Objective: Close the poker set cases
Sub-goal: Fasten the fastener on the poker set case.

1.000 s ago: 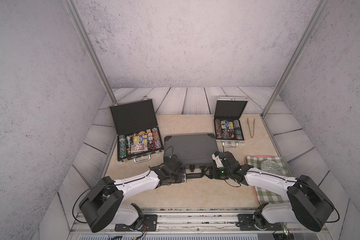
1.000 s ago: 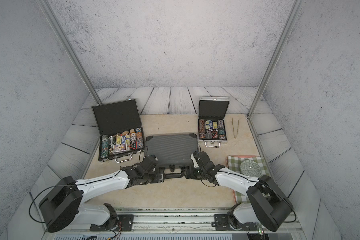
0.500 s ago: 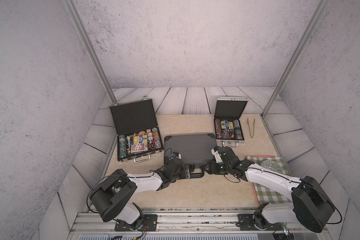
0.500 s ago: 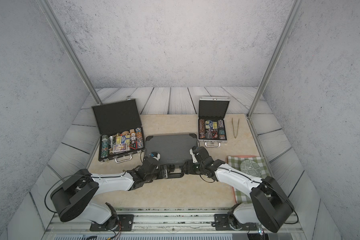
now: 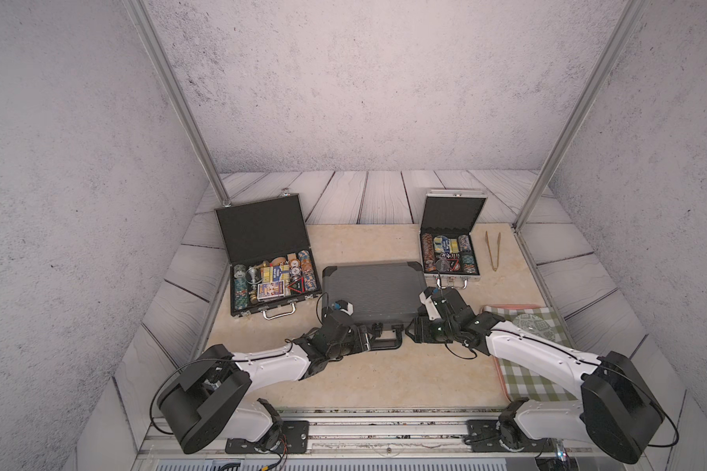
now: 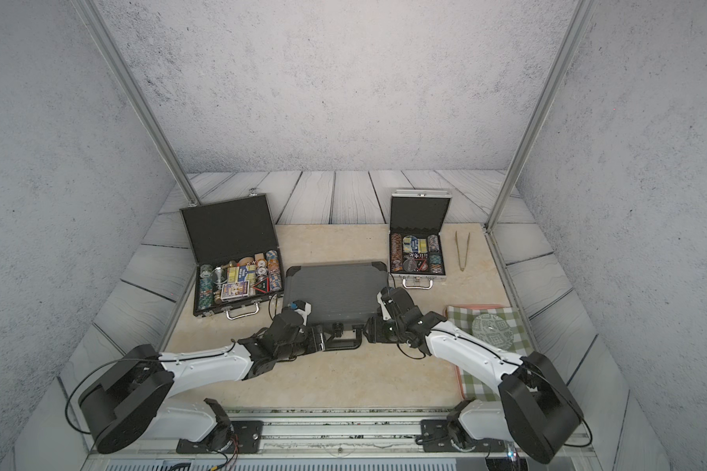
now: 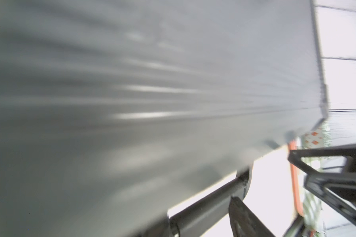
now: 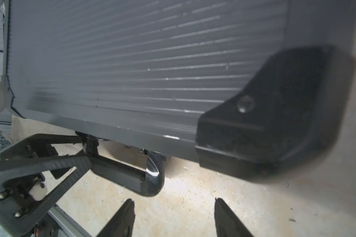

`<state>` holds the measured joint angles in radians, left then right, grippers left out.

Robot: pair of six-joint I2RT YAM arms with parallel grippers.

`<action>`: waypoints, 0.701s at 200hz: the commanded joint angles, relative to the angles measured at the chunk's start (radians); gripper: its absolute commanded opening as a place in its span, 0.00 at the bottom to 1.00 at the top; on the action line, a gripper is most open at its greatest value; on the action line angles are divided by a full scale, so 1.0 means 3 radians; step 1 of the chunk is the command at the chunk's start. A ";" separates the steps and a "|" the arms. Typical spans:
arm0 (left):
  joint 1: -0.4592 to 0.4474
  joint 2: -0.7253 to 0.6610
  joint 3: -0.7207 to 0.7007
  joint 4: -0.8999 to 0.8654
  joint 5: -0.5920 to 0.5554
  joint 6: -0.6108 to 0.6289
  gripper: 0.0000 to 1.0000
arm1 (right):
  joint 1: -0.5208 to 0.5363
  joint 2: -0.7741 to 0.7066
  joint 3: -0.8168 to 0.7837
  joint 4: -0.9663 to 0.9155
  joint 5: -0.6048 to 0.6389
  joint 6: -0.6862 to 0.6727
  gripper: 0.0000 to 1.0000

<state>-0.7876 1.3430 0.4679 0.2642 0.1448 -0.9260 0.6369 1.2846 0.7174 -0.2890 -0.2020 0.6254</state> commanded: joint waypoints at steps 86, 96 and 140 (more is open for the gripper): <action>-0.0029 -0.0146 0.0653 -0.0403 -0.0191 0.0116 0.70 | 0.0014 -0.0222 -0.0092 0.0051 -0.0256 -0.0014 0.59; -0.0029 -0.0100 0.0702 -0.0455 -0.0199 0.0087 0.70 | 0.0023 -0.0266 -0.0139 0.0095 -0.0314 0.0056 0.60; -0.0034 0.0008 0.0757 -0.0578 -0.0252 -0.0164 0.70 | 0.0440 -0.0007 -0.0260 0.0464 -0.0360 0.0232 0.41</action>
<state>-0.7929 1.3376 0.6353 -0.0261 0.0883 -0.9577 0.7055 1.2396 0.6525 -0.2115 -0.2928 0.6662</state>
